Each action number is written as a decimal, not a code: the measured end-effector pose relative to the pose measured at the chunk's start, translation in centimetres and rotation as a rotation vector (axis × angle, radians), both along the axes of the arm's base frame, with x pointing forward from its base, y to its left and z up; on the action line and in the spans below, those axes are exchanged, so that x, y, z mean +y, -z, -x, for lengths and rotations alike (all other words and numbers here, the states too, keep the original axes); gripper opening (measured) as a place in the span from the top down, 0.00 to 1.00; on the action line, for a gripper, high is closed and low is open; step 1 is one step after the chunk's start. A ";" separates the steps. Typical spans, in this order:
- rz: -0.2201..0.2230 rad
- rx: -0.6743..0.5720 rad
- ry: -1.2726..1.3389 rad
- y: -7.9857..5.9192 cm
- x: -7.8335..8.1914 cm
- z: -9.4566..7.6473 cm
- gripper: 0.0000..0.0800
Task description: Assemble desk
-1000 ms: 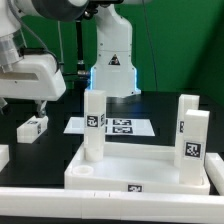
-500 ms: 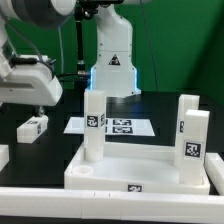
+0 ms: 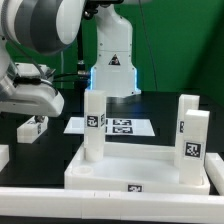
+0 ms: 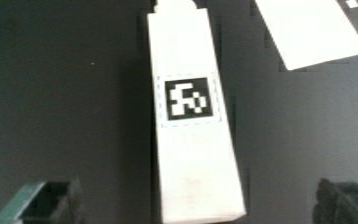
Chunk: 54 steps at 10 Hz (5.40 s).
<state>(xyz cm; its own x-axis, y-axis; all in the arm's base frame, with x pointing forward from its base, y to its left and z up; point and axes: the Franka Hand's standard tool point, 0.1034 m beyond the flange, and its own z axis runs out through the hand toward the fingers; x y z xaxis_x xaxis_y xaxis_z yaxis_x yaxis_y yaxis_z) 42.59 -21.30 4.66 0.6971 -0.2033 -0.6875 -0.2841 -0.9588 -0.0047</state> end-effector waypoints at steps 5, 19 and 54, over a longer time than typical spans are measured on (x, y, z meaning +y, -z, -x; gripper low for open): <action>-0.049 0.094 -0.008 -0.1 0.2 1.2 0.19; -0.064 0.205 -0.021 3.4 0.4 0.3 0.19; 0.233 -0.935 -0.111 -12.1 6.5 -16.5 0.64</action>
Offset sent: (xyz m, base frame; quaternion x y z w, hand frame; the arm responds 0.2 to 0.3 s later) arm 0.0000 0.0000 0.0000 0.0000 0.0000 0.0000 1.0000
